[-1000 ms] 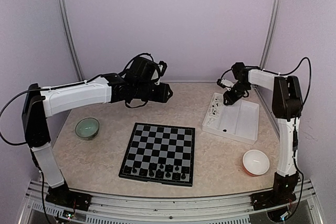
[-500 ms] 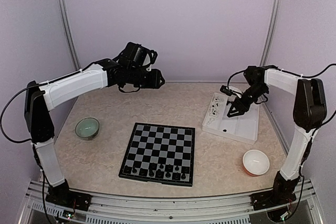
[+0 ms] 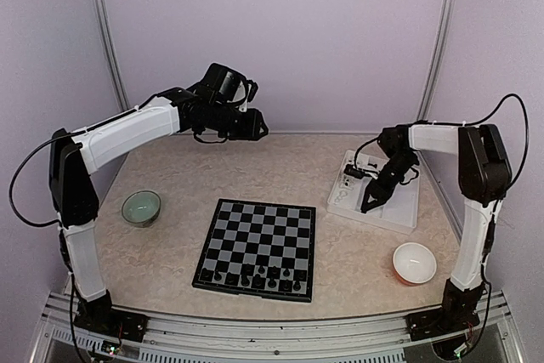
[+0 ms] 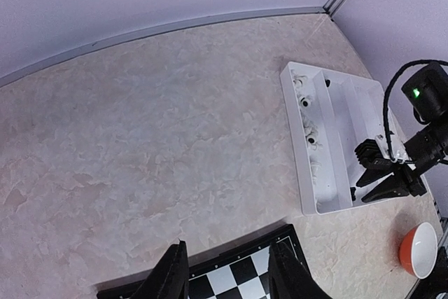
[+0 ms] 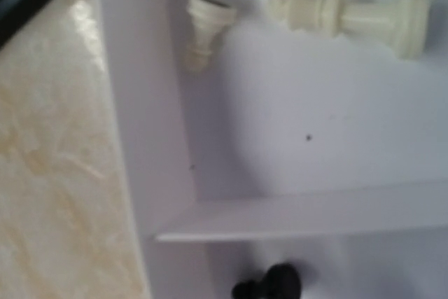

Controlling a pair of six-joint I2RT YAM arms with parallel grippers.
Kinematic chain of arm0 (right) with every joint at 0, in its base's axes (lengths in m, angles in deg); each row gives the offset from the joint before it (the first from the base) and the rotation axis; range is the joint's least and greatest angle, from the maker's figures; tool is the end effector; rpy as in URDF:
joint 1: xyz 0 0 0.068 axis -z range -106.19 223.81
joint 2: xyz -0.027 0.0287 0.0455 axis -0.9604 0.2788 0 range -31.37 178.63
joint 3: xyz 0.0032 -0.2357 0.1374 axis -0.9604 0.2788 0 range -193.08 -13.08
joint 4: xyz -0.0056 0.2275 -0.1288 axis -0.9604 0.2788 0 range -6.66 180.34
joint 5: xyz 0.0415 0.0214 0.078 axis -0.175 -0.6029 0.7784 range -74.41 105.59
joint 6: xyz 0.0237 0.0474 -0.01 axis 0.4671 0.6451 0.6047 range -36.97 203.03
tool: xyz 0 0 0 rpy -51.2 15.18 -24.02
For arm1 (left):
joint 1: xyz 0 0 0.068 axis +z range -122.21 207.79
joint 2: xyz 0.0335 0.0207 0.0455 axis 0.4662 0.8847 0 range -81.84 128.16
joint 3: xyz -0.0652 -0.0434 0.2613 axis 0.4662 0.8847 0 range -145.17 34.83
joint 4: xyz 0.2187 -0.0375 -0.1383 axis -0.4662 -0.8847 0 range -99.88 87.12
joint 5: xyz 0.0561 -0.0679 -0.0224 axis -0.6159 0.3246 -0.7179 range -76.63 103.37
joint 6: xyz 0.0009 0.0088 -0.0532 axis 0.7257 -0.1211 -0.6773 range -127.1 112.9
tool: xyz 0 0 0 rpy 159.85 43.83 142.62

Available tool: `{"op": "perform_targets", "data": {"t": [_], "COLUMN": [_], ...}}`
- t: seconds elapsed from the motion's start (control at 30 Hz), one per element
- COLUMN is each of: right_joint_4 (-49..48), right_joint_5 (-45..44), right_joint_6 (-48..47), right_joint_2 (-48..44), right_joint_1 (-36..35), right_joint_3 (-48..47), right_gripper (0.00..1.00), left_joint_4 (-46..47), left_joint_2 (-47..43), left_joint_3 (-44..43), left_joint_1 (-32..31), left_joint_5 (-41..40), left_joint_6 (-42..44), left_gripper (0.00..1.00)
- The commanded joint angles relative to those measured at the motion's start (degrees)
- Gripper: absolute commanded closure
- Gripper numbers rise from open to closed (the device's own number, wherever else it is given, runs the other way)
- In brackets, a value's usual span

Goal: Set up the chess pieces on the board
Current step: Pick up the pawn from the storage box.

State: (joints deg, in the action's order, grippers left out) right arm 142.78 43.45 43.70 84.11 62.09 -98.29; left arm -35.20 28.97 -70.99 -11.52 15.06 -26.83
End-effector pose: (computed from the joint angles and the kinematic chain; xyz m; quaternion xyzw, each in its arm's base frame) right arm 0.3648 0.0928 0.1747 -0.4188 0.8756 0.2332 0.0598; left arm 0.3477 -0.2861 0.3323 0.1587 0.8819 -0.2301 0.3797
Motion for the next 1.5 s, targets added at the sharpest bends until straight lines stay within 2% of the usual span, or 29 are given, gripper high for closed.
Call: {"op": "perform_targets", "data": {"t": [0.0,0.3,0.5,0.6,0.77,1.0,1.1,1.23,1.47], "right_joint_4": [-2.57,-5.32,-5.60,-4.82,-1.25,0.93,-0.37,-4.97,-18.01], "right_joint_5": [-4.13,-7.71,-8.99,-8.37,-1.15,14.38,16.93,20.35,27.06], "right_joint_6": [2.65,5.78,6.77,7.56,9.36,10.87,11.08,13.63,21.56], "right_joint_2": [1.94,4.40,4.70,3.50,2.88,2.68,1.52,-2.08,-9.50], "right_joint_1": [-1.36,-2.46,-3.48,-3.37,-0.84,4.94,5.48,5.49,5.49], "right_joint_3": [-0.01,0.02,0.52,0.01,-3.79,-5.37,-4.29,-0.47,10.49], "right_gripper": [0.71,0.74,0.92,0.97,1.00,1.00,1.00,1.00,1.00], "left_joint_4": [-1.51,-1.90,-1.95,-1.68,0.94,7.51,13.70,25.56,45.97], "left_joint_2": [1.77,1.83,1.36,1.10,1.08,2.65,3.01,1.55,-1.10], "left_joint_3": [-3.00,-2.68,-2.38,-2.16,-1.23,-0.94,1.75,9.59,23.16], "left_joint_1": [0.63,0.64,0.64,0.64,0.48,-2.81,-5.84,-11.20,-19.63], "left_joint_5": [1.17,1.95,1.94,1.90,2.12,-0.03,-2.85,-6.76,-9.32], "left_joint_6": [0.92,0.83,1.10,1.43,1.06,1.72,3.94,8.15,9.51], "left_gripper": [0.60,0.60,0.60,0.60,0.60,0.60,0.60,0.60,0.60]}}
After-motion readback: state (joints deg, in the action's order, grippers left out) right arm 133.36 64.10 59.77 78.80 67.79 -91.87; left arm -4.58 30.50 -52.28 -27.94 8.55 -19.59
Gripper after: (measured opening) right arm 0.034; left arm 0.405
